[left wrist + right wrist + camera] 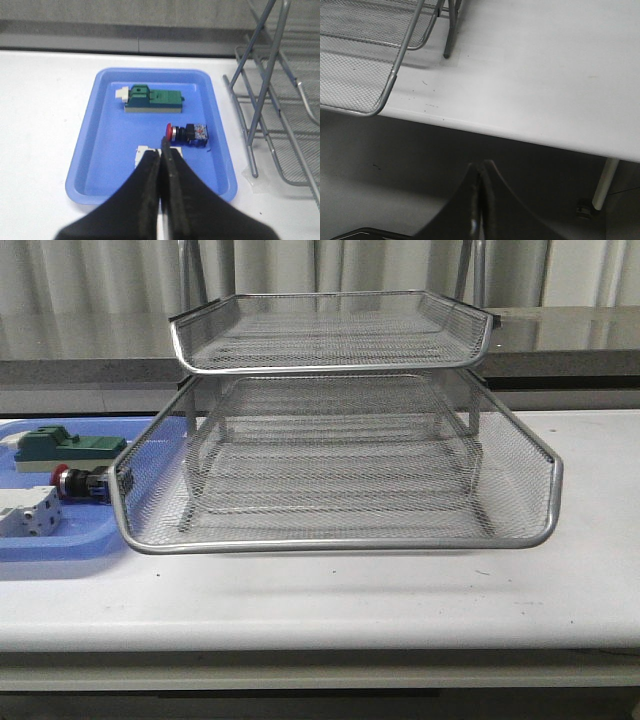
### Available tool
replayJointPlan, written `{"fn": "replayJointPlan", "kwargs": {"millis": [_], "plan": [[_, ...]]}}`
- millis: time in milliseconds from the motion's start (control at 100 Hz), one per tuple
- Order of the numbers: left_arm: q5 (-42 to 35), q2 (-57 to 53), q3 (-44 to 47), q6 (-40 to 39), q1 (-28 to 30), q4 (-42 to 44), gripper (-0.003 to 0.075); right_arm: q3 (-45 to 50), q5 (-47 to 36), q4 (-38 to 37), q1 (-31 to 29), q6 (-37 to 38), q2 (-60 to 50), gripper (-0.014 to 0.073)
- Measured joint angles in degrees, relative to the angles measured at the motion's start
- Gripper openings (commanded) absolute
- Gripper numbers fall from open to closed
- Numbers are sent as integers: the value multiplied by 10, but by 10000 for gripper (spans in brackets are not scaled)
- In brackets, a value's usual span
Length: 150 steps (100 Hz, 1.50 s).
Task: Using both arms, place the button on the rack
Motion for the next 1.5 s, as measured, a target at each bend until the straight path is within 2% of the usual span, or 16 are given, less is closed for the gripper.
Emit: {"fn": "replayJointPlan", "kwargs": {"millis": [130, 360, 430, 520, 690, 760, 1070, 1200, 1350, 1500], "plan": [[34, 120, -77, 21, 0, 0, -20, 0, 0, 0, 0, 0, 0, -71], [48, 285, -180, 39, 0, 0, -17, 0, 0, 0, 0, 0, 0, -71], [54, 319, -200, 42, 0, 0, 22, 0, 0, -1, 0, 0, 0, -71], [62, 348, -217, 43, 0, 0, 158, 0, 0, -1, 0, 0, 0, -71], [70, 363, -223, 43, 0, 0, 557, 0, 0, -1, 0, 0, 0, -71], [71, 363, -223, 44, 0, 0, 640, 0, 0, -1, 0, 0, 0, -71], [72, 364, -223, 45, 0, -1, 636, 0, 0, -1, 0, 0, 0, -71], [65, 376, -239, 68, 0, 0, 636, 0, 0, -1, 0, 0, 0, -71], [100, 431, -325, 95, 0, 12, 636, 0, 0, -1, 0, 0, 0, -71], [179, 522, -445, 184, 0, 1, 636, 0, 0, -1, 0, 0, 0, -71]]}}
